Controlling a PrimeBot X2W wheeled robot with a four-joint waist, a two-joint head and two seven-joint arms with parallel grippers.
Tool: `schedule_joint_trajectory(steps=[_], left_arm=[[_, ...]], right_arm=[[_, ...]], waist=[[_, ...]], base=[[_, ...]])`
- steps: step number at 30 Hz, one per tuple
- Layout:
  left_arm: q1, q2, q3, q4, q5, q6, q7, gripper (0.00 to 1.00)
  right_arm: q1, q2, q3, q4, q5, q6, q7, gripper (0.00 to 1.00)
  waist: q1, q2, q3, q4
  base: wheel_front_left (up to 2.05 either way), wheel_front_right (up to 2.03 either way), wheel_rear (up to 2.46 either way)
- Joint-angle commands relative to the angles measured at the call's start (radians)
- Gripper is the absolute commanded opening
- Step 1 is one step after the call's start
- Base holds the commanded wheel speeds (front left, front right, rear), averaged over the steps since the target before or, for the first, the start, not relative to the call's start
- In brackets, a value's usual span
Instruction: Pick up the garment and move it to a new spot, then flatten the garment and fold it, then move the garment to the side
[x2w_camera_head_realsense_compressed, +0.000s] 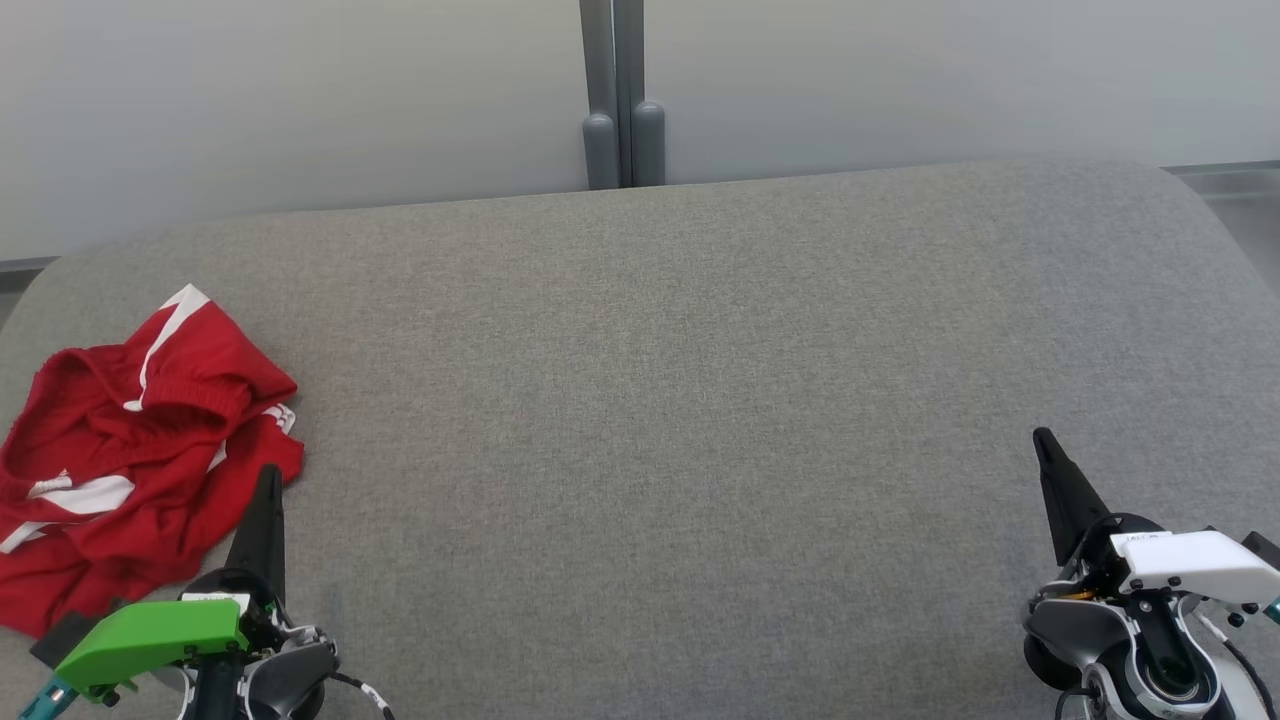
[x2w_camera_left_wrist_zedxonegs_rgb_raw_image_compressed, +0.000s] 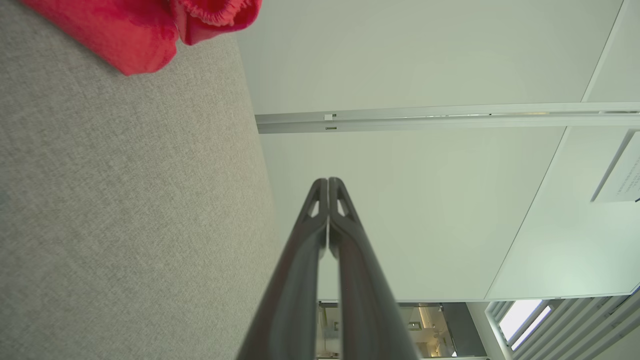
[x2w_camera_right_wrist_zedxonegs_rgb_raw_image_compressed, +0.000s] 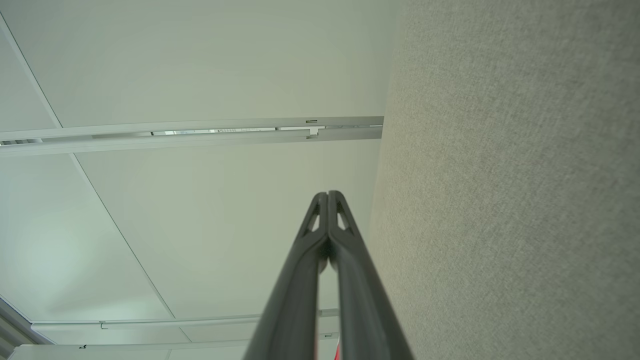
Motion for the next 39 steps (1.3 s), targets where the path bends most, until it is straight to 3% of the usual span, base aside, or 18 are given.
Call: schedule_joint_trajectory(steps=[1,39], left_arm=[[-0.014,0.007,0.003,-0.002,-0.002,-0.004,0.002,0.00],[-0.014,0.007,0.003,-0.002,-0.001,-0.004,0.002,0.00]], right_arm=[[0.009,-0.004,-0.002,-0.004,0.006,0.000,0.002,0.00],[0.009,-0.004,-0.002,-0.004,0.006,0.000,0.002,0.00]], waist=[[0.0000,0.0000,0.000,0.000],[0.0000,0.0000,0.000,0.000]], base=[[0.00,0.00,0.00],[0.00,0.00,0.00]])
